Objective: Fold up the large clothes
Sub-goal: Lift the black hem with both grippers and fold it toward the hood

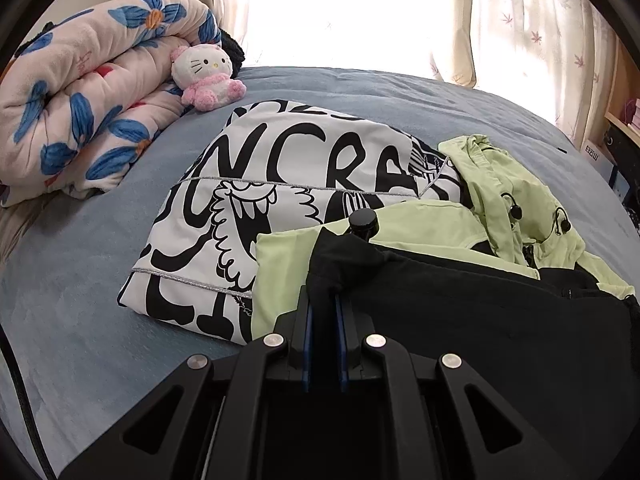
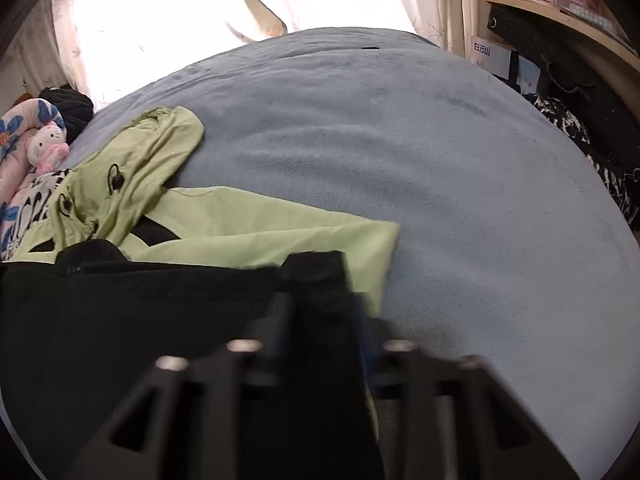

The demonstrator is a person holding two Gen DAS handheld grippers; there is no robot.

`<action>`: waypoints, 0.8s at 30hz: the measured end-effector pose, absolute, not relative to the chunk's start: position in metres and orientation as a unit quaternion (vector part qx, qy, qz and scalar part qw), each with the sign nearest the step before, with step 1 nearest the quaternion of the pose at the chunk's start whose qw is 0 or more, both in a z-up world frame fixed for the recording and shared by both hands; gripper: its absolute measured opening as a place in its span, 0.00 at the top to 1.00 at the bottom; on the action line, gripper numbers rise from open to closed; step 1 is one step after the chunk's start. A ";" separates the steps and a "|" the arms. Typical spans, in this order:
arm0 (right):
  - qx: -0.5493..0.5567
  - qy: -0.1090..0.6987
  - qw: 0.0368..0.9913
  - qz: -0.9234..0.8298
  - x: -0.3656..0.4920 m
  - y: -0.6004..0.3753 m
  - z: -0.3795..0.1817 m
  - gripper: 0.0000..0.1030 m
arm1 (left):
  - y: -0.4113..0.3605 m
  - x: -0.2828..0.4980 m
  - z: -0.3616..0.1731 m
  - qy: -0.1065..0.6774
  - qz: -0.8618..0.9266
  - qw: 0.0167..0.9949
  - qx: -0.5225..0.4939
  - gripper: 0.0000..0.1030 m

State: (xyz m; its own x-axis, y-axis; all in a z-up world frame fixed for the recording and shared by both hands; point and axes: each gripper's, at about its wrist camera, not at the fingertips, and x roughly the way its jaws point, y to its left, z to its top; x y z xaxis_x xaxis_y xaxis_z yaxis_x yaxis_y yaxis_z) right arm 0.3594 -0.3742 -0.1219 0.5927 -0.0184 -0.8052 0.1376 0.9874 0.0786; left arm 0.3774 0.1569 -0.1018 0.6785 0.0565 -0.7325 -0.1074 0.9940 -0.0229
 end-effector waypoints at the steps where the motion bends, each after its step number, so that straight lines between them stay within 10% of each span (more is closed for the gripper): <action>1: 0.067 0.434 0.898 -0.043 0.354 -0.374 -0.116 0.87 | 0.156 0.376 -0.100 0.395 0.043 0.917 -0.031 0.93; 24: 0.077 0.380 0.917 -0.098 0.391 -0.365 -0.107 0.88 | 0.157 0.418 -0.113 0.376 0.075 0.922 -0.057 0.93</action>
